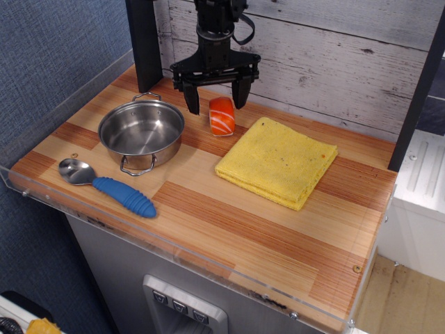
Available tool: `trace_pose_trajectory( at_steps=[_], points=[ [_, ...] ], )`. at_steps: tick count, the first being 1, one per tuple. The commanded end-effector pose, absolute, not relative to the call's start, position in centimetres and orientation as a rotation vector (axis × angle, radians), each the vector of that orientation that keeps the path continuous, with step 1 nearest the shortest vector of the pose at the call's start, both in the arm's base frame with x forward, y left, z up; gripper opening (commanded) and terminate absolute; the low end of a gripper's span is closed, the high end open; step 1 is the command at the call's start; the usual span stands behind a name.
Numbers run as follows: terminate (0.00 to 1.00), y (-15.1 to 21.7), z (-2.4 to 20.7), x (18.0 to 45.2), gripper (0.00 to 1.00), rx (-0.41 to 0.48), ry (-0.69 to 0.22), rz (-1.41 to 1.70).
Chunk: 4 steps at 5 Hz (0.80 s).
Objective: Move the piece of cake behind the yellow cloth
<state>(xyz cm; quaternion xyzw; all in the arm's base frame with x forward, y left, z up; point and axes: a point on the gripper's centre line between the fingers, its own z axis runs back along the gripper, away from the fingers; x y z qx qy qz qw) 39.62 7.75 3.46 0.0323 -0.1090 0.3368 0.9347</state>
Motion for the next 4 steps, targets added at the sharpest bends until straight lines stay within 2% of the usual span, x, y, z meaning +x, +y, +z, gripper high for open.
trace_pose_trajectory(
  at_steps=[1, 2, 4],
  points=[
    [0.0, 7.6, 4.7, 39.6, 1.0, 0.072, -0.257, 0.715],
    [0.0, 7.6, 4.8, 39.7, 0.0, 0.07, -0.27, 0.73],
    [0.0, 7.8, 6.1, 39.4, 0.0, 0.087, -0.302, 0.734]
  ],
)
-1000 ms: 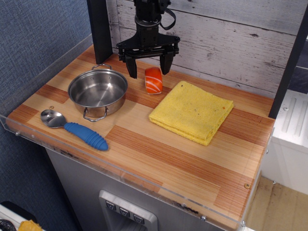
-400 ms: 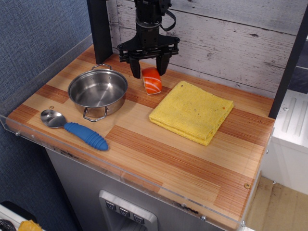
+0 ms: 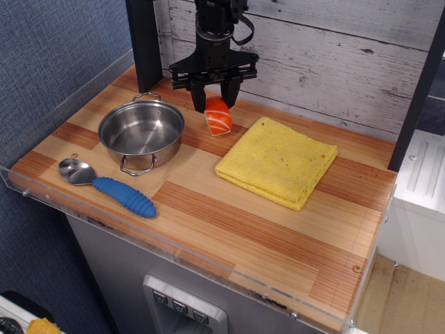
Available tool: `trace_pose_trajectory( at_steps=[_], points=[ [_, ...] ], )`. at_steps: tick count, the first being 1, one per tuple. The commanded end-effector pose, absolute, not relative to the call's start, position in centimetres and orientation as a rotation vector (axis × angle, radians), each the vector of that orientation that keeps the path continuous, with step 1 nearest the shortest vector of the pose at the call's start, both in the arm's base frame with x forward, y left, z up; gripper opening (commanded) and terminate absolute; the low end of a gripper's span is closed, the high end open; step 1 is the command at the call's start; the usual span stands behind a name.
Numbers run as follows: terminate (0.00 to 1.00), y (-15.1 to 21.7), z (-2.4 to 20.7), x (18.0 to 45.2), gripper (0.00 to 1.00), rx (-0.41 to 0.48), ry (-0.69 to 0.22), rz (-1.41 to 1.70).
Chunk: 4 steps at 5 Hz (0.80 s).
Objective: Move the piece of cake behind the yellow cloth
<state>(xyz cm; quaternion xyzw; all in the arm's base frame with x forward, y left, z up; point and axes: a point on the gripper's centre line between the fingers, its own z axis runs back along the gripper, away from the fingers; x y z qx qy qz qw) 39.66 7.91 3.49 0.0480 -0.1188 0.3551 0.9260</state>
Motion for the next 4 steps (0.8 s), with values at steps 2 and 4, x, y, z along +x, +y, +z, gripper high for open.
trace_pose_trajectory(
  at_steps=[2, 4],
  points=[
    [0.0, 7.6, 10.6, 37.3, 0.0, 0.084, -0.344, 0.777],
    [0.0, 3.5, 12.4, 32.2, 0.0, 0.103, -0.339, 0.778]
  ],
)
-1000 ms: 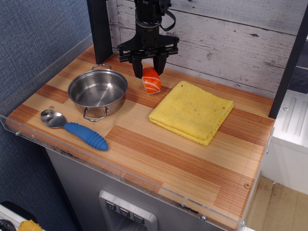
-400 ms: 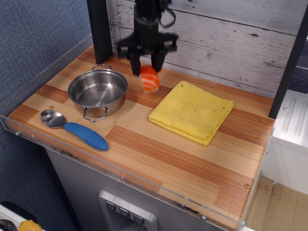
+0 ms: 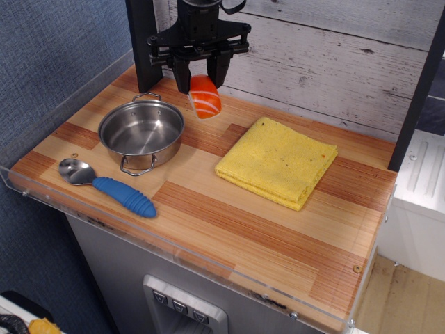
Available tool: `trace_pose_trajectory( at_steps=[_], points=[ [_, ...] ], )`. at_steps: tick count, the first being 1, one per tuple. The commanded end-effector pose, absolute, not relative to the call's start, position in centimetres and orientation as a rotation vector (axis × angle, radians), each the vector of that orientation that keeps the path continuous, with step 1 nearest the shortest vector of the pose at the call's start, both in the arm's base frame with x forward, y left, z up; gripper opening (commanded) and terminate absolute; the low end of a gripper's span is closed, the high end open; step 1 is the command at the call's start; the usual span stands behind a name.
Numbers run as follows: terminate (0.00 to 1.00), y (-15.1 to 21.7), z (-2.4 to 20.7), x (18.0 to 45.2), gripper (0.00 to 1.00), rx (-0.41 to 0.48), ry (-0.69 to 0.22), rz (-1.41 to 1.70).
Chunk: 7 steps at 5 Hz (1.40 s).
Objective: Move the piece of cake behind the yellow cloth
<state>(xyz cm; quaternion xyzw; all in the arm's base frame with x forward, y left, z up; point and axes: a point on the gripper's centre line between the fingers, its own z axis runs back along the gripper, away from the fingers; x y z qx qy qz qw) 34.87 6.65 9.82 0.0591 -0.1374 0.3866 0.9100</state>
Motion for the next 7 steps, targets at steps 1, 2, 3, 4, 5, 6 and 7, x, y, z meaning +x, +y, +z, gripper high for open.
trace_pose_trajectory(
  at_steps=[1, 2, 3, 4, 5, 6, 7],
  points=[
    [0.0, 0.2, 12.0, 29.4, 0.0, 0.055, -0.306, 0.739],
    [0.0, -2.2, 10.9, 27.2, 0.0, 0.078, -0.279, 0.725],
    [0.0, -3.5, 9.3, 24.8, 0.0, 0.074, -0.254, 0.822],
    [0.0, -3.5, 7.8, 22.3, 0.0, 0.069, -0.248, 0.915],
    [0.0, -2.7, 6.4, 21.3, 0.0, 0.073, -0.239, 0.98],
    [0.0, -2.3, 5.0, 21.4, 0.0, 0.099, -0.256, 1.056],
    [0.0, -2.1, 4.6, 21.5, 0.0, 0.091, -0.273, 1.161]
  ],
)
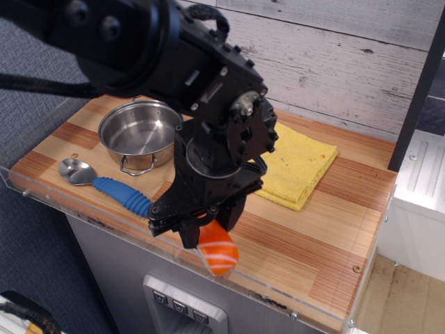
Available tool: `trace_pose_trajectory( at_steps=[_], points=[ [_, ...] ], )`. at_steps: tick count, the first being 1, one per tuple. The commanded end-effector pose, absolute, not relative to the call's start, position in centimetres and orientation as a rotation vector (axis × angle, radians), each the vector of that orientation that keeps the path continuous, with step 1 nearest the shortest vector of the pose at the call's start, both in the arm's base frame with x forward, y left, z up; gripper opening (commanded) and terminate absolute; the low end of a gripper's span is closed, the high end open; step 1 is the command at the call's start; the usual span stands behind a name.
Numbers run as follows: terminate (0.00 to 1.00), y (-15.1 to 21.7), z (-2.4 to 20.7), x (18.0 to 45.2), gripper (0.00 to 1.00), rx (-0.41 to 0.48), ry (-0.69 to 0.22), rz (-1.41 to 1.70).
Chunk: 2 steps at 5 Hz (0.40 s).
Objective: Move the piece of cake behind the yellow cloth
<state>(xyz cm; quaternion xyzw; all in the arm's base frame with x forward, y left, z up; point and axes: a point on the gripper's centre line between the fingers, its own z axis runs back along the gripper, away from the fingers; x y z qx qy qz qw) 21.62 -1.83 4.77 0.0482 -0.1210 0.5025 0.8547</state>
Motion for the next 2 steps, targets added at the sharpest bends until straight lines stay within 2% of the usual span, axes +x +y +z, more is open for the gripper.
trace_pose_trajectory(
  at_steps=[1, 2],
  points=[
    [0.0, -1.71, 4.36, 21.4, 0.0, 0.079, -0.257, 1.275],
    [0.0, -1.57, 3.64, 21.6, 0.0, 0.051, -0.229, 1.377]
  ],
)
